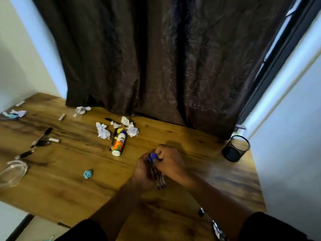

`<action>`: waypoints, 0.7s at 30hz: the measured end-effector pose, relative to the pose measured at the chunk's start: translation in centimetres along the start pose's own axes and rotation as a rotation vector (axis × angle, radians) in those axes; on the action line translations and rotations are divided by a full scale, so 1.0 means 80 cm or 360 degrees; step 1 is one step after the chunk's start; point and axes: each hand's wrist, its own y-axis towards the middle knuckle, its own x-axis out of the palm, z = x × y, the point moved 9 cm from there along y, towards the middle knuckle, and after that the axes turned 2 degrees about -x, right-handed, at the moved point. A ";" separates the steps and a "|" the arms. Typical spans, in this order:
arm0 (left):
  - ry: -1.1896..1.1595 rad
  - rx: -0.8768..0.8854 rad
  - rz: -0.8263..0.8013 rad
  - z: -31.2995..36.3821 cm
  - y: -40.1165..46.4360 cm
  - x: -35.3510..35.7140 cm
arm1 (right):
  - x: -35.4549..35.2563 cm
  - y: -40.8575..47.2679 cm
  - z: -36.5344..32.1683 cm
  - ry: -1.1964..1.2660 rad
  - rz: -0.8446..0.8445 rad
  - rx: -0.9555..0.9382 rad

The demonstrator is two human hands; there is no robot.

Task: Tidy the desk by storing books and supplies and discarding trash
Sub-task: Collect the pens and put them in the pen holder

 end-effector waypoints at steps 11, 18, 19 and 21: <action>-0.0026 0.0059 0.0144 0.121 -0.019 -0.117 | 0.020 0.056 -0.110 -0.0078 0.0130 -0.0050; -0.0086 0.0120 0.0139 0.225 -0.033 -0.203 | 0.081 0.147 -0.201 -0.0292 0.0124 -0.0074; -0.0111 0.0120 0.0156 0.238 -0.034 -0.215 | 0.098 0.171 -0.199 -0.0377 0.0106 -0.0029; -0.0133 0.0096 0.0185 0.257 -0.034 -0.236 | 0.129 0.220 -0.189 -0.0523 0.0123 0.0059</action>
